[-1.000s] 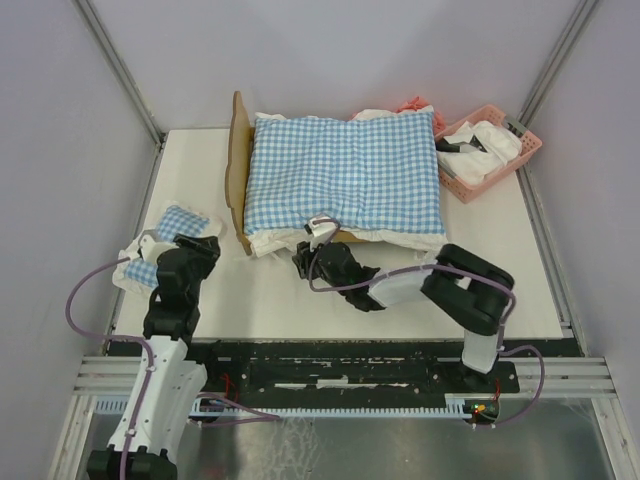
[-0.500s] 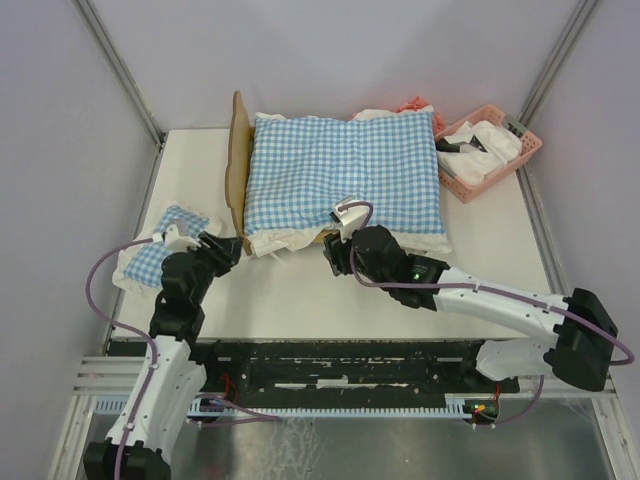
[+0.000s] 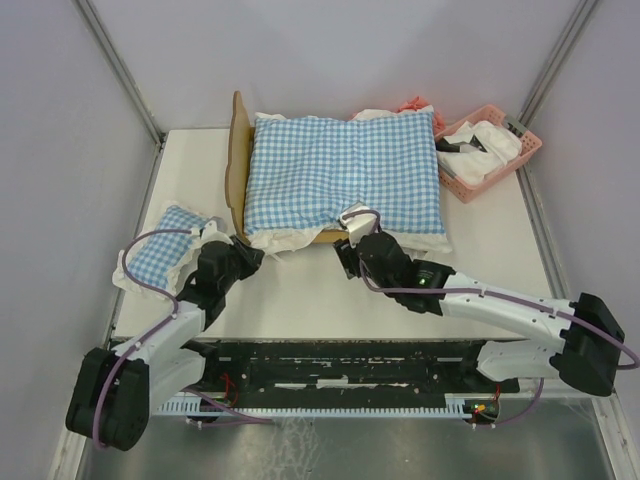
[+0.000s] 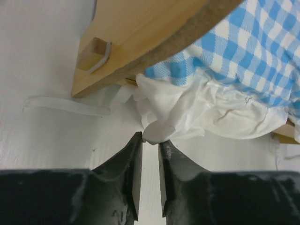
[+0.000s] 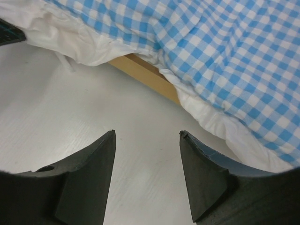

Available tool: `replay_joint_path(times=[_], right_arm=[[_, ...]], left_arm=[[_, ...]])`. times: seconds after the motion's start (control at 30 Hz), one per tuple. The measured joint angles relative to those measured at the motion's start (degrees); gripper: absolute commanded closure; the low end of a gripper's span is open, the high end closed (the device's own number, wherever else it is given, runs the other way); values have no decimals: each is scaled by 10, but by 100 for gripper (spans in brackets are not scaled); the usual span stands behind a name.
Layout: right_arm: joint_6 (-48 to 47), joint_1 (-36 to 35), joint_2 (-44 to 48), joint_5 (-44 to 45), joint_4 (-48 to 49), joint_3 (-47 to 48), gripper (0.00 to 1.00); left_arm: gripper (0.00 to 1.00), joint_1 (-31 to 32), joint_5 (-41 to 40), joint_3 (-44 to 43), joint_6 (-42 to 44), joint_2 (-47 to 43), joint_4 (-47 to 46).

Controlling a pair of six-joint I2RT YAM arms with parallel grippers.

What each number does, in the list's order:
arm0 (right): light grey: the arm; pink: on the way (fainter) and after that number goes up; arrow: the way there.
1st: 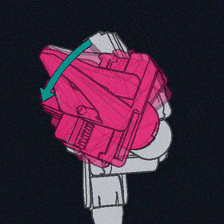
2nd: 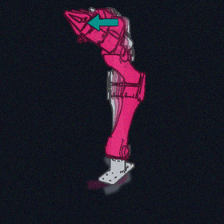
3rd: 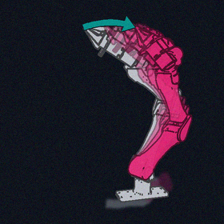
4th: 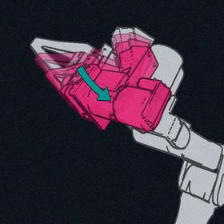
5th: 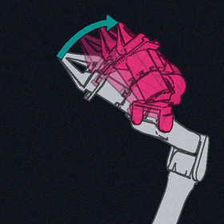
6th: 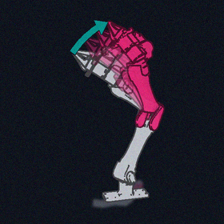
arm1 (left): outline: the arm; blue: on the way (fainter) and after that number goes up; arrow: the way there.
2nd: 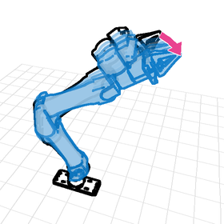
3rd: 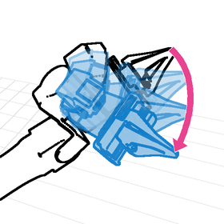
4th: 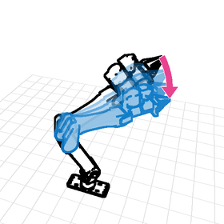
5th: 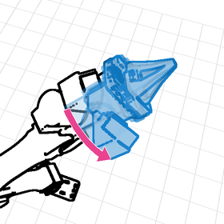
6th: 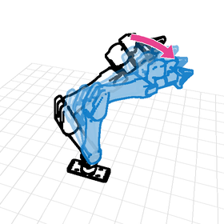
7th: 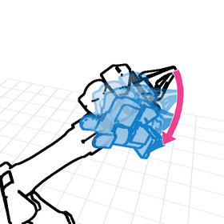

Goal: Set up the pet bed
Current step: Adjust the mattress on the bed frame.

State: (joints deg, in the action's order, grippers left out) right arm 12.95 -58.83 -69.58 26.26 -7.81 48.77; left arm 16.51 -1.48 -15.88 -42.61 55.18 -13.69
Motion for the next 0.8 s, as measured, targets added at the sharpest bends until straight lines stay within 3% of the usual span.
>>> replay_joint_path(times=[0.17,0.6,0.67,0.77,0.8], right_arm=[[-75,8,-47,55,27,-2,44],[-243,59,-195,68,107,9,52],[-262,60,-213,74,114,12,63],[-289,59,-228,89,122,15,96],[-297,60,-231,95,126,17,98]], left_arm=[[97,0,-59,-14,-1,15,7],[97,0,-118,-16,-4,19,7],[97,0,-119,-16,-6,21,8],[97,0,-122,-16,-10,23,8],[97,0,-123,-16,-13,23,8]])
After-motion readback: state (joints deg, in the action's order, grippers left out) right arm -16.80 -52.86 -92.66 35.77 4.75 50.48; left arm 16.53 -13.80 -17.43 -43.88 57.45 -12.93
